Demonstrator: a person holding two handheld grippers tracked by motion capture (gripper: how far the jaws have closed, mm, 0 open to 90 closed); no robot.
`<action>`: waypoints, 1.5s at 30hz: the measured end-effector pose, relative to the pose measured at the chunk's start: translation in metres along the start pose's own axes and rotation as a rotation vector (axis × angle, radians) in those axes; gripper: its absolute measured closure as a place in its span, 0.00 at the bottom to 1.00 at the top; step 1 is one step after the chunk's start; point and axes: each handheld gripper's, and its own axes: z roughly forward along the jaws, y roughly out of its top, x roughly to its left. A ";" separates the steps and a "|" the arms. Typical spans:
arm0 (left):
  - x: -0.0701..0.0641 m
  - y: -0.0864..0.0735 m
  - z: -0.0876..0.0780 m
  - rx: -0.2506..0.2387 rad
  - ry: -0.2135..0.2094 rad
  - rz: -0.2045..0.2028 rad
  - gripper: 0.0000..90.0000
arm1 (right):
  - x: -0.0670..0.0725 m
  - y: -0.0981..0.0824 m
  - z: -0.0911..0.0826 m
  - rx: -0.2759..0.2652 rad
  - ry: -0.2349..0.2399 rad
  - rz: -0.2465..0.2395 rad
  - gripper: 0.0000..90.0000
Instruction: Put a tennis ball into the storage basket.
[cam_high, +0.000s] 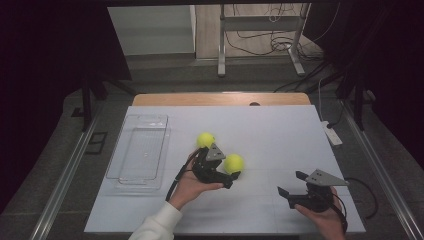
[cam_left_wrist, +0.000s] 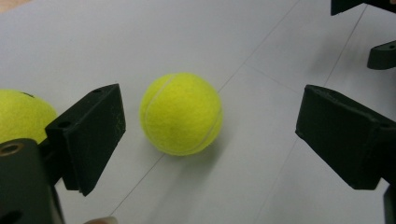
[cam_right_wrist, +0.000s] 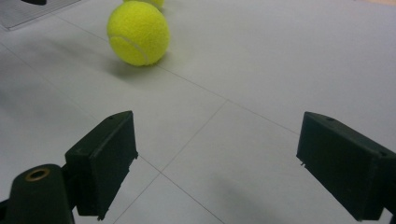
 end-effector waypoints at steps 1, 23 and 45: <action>0.001 0.000 0.002 0.006 0.002 0.000 0.10 | 0.000 0.000 0.000 0.001 0.000 0.000 0.14; 0.010 0.000 0.026 0.073 -0.006 0.007 0.09 | 0.000 -0.001 0.003 0.012 0.004 0.003 0.14; 0.017 0.003 0.048 0.108 -0.022 0.012 0.09 | -0.002 -0.003 0.004 0.029 -0.006 -0.002 0.14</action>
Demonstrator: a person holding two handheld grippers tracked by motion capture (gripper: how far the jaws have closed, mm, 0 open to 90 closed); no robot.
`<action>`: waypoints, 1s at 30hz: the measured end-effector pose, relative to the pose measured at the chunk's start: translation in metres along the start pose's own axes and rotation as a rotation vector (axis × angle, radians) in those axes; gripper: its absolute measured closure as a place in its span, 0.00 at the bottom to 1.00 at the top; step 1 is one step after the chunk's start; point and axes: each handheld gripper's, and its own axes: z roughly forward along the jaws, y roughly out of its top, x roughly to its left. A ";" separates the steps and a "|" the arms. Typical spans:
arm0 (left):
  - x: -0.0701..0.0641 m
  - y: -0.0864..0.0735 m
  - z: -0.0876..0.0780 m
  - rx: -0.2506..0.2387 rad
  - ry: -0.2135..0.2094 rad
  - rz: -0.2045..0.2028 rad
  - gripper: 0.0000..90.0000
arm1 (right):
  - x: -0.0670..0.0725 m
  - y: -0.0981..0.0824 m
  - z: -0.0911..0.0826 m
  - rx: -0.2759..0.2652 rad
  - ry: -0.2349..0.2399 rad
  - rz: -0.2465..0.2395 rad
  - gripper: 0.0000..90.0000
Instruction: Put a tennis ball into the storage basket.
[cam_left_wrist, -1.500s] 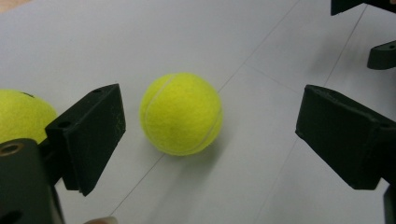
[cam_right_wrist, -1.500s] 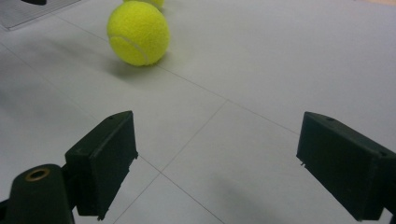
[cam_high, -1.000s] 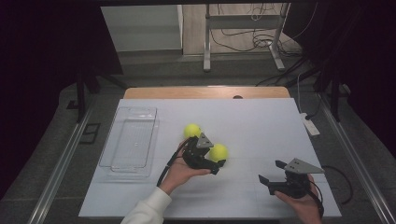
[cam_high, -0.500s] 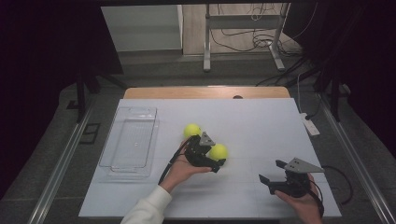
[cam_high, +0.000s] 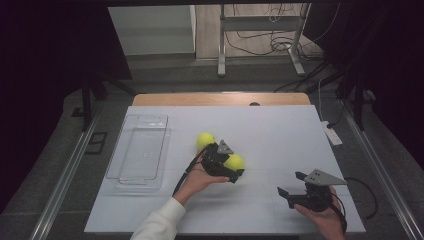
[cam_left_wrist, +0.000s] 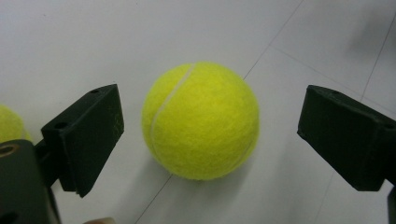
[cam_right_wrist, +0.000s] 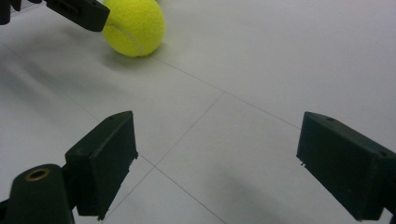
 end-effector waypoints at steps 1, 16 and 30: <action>0.001 0.000 0.002 0.007 0.002 -0.003 0.09 | 0.000 0.000 0.000 0.000 0.000 0.000 0.14; 0.004 -0.005 0.017 0.032 0.025 -0.012 0.23 | -0.001 0.000 0.001 0.001 0.001 0.002 0.14; 0.005 -0.005 0.011 0.036 0.014 -0.004 0.30 | -0.001 0.000 0.000 0.000 -0.003 0.004 0.14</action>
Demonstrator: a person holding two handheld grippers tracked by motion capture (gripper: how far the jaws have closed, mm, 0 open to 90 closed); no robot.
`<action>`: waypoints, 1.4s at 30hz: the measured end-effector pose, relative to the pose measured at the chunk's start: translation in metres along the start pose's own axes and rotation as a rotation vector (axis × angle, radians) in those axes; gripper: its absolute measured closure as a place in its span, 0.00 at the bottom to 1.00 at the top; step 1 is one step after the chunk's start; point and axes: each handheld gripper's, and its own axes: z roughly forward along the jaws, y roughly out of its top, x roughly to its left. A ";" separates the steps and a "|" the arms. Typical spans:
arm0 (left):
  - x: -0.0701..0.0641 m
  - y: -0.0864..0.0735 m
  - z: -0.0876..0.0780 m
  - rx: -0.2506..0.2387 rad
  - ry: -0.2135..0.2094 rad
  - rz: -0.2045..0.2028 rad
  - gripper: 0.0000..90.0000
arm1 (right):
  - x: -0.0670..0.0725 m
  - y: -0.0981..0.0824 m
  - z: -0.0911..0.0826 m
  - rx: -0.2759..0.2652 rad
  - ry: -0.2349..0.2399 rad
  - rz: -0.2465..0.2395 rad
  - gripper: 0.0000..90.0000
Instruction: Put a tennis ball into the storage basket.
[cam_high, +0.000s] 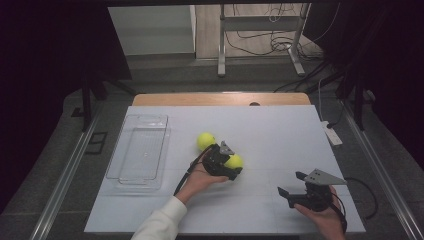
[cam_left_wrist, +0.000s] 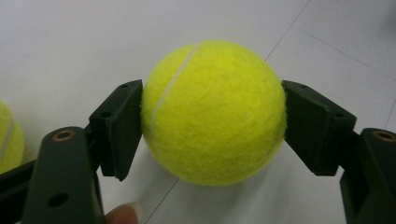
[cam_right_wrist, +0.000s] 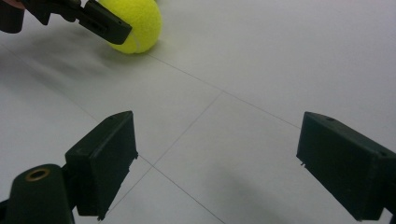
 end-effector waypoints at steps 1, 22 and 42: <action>0.000 0.000 -0.001 -0.005 -0.007 -0.003 0.30 | 0.000 0.000 0.000 0.000 0.000 0.000 0.14; 0.008 0.001 -0.027 -0.080 -0.013 -0.031 0.30 | 0.000 0.001 -0.001 -0.001 -0.011 0.004 0.14; 0.007 0.005 -0.059 -0.186 -0.016 -0.053 0.30 | 0.000 0.001 -0.002 -0.006 -0.015 0.007 0.14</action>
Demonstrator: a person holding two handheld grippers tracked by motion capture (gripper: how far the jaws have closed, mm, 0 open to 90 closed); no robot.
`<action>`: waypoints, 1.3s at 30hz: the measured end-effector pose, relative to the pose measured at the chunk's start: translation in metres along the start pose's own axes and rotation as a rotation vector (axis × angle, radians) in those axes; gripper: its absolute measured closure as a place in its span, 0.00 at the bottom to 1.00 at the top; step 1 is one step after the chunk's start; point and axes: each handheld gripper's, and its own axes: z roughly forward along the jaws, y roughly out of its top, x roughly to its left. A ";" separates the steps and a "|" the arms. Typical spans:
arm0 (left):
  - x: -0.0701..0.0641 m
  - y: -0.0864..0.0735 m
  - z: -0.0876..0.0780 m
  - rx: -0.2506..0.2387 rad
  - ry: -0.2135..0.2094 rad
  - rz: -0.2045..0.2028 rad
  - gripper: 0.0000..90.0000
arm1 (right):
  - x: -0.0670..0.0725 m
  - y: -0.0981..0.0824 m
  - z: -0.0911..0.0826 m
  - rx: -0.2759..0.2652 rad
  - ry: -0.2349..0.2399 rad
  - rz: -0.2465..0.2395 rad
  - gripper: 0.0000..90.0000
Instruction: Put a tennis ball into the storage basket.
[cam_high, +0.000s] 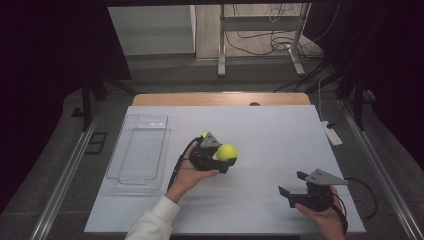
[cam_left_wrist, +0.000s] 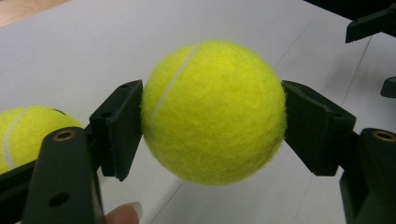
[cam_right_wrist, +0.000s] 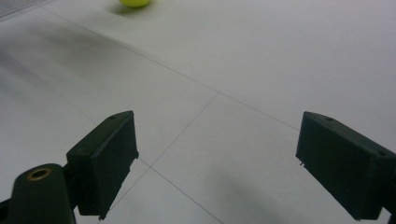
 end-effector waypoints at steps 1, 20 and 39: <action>0.000 0.000 -0.001 -0.004 0.000 -0.002 0.30 | 0.000 0.000 0.000 0.000 0.000 0.000 0.14; 0.002 0.007 -0.021 -0.058 0.006 -0.031 0.30 | 0.000 0.000 0.000 0.001 0.002 0.000 0.14; 0.006 0.010 -0.032 -0.092 0.013 -0.048 0.30 | 0.000 0.000 0.001 0.002 0.001 -0.001 0.14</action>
